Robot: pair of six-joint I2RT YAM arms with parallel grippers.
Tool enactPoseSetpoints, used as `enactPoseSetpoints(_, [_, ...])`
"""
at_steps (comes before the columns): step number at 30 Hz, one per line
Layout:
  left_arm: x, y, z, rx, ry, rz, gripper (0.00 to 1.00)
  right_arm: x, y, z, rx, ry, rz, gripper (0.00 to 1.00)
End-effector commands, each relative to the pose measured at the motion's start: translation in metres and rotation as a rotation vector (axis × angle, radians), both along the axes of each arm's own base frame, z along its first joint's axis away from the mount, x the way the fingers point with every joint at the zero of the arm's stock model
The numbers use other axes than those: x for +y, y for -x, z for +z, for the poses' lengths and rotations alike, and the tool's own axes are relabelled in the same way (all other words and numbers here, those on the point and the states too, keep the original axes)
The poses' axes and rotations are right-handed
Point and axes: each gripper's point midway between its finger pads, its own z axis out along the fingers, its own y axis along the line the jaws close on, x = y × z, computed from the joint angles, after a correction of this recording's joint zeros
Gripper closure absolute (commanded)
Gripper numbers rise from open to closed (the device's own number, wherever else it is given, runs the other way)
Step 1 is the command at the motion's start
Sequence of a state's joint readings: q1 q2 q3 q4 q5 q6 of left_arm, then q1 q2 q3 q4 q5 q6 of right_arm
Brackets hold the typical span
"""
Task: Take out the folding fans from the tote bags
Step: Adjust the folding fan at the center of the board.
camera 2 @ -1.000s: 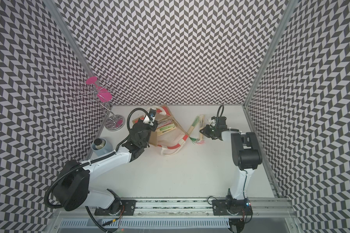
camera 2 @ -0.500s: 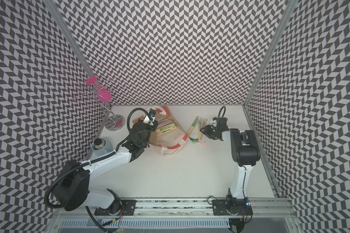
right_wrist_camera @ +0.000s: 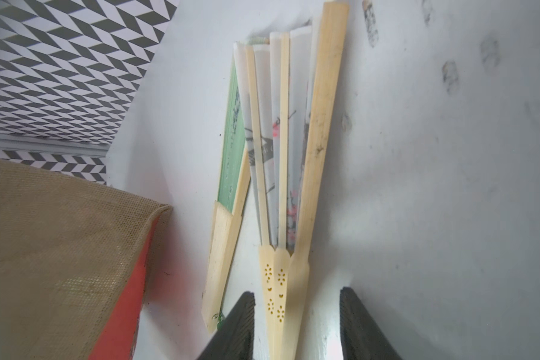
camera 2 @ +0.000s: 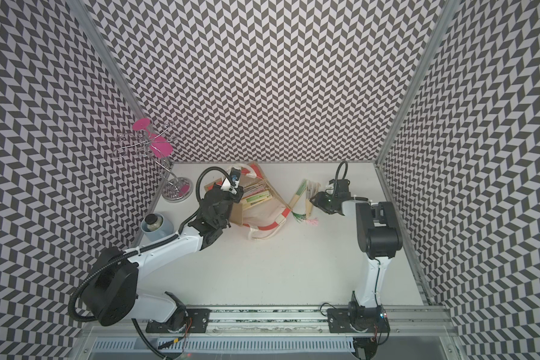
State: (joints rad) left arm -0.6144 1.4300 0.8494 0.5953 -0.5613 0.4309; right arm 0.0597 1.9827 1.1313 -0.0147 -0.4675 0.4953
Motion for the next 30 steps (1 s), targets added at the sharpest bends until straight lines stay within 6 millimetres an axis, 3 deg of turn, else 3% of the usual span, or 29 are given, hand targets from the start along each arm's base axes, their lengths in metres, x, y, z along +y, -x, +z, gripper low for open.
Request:
enactPoseSetpoints(1, [0.000,0.002,0.030,-0.065,0.060,-0.013,1.00,-0.003,0.016,-0.019,0.084,0.130,-0.016,0.56])
enactPoseSetpoints(7, [0.001,0.002,0.029,-0.062,0.054,-0.007,1.00,0.018,0.027,-0.029,0.114,0.182,0.019,0.55])
enactPoseSetpoints(17, [0.001,0.002,0.032,-0.074,0.057,-0.009,1.00,0.016,0.055,-0.056,0.256,0.488,-0.013,0.56])
enactPoseSetpoints(26, [0.001,0.002,0.033,-0.075,0.053,-0.008,1.00,0.034,0.077,-0.063,0.281,0.375,-0.016,0.58])
enactPoseSetpoints(30, [0.002,0.002,0.034,-0.075,0.053,-0.007,1.00,0.032,0.090,-0.070,0.323,0.389,-0.026,0.59])
